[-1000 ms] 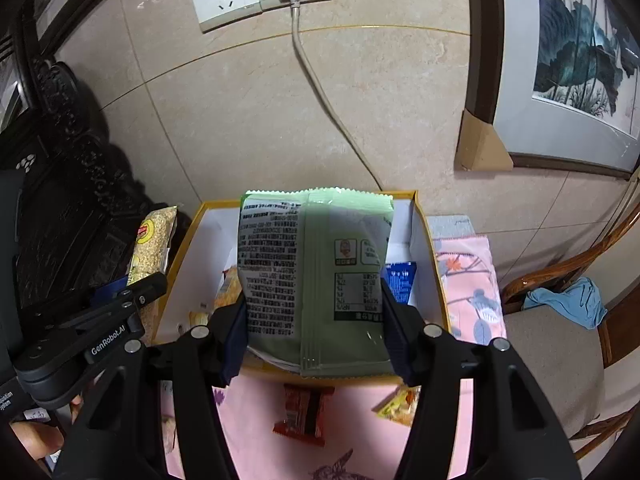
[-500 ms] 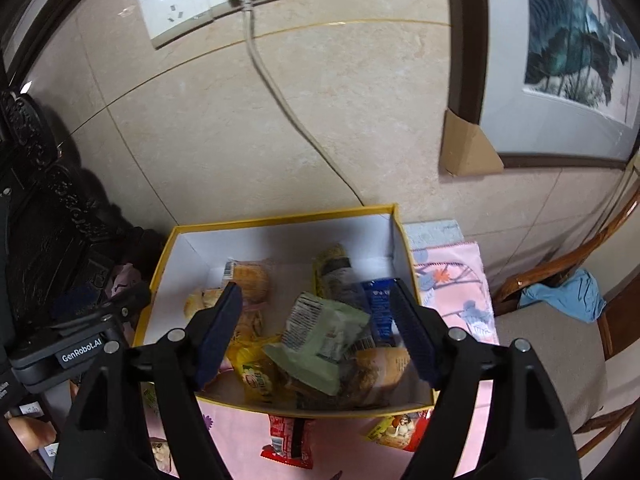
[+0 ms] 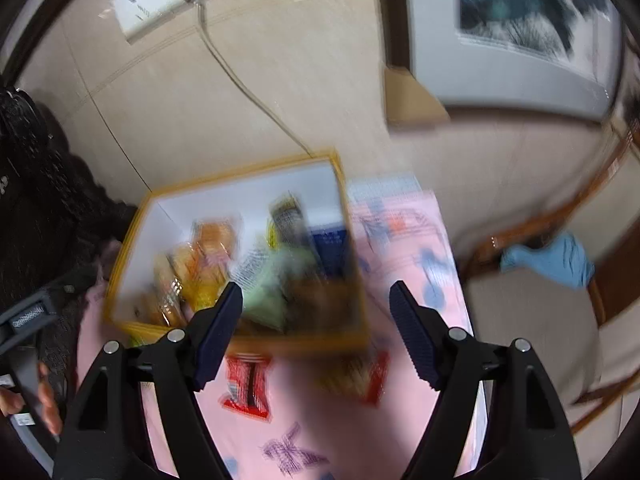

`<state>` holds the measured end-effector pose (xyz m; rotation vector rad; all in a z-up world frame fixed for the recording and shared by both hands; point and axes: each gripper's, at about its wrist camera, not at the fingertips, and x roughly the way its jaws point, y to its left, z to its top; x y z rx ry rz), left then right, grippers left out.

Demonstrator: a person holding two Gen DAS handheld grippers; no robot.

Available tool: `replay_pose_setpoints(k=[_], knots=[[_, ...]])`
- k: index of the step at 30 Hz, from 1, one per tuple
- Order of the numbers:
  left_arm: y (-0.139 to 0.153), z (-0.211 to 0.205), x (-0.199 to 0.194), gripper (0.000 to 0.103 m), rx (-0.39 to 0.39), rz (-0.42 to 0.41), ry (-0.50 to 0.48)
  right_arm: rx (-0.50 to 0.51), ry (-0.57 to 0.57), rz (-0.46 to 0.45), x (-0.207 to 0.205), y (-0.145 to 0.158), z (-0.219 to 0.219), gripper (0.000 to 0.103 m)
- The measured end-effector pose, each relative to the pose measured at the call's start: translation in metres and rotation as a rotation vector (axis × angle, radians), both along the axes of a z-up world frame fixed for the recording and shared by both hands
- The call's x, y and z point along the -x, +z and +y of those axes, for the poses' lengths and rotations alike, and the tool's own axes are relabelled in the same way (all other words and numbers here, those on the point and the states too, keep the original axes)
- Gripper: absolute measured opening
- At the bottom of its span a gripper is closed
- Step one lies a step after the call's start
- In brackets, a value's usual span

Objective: Organize snacks
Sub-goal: 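Grasp the yellow-red candy bag with the right tool while the left tool grasps the red chocolate bar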

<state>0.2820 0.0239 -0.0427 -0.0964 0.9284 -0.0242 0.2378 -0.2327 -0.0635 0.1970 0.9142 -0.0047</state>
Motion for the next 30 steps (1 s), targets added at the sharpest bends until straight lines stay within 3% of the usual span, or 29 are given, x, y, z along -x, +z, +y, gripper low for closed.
replay_pose_setpoints(k=[6,9,19,24,28,30], knots=[[-0.069,0.005,0.063,0.101,0.059,0.161,-0.002,-0.031,-0.094,0.174,0.037,-0.090,-0.028,0.076],[-0.092,0.002,0.083,0.101,0.052,0.236,-0.029,-0.065,-0.165,0.206,0.039,-0.119,-0.031,0.076],[-0.088,0.012,0.106,0.101,0.015,0.228,-0.050,-0.055,-0.222,0.215,0.012,-0.145,-0.004,0.076],[-0.096,0.020,0.108,0.101,0.024,0.252,-0.028,-0.035,-0.244,0.265,0.000,-0.161,-0.004,0.076],[-0.098,0.020,0.107,0.101,0.019,0.257,-0.033,-0.002,-0.244,0.259,-0.006,-0.171,0.000,0.088],[-0.099,0.019,0.106,0.101,0.016,0.259,-0.036,0.030,-0.198,0.266,-0.010,-0.175,0.010,0.102]])
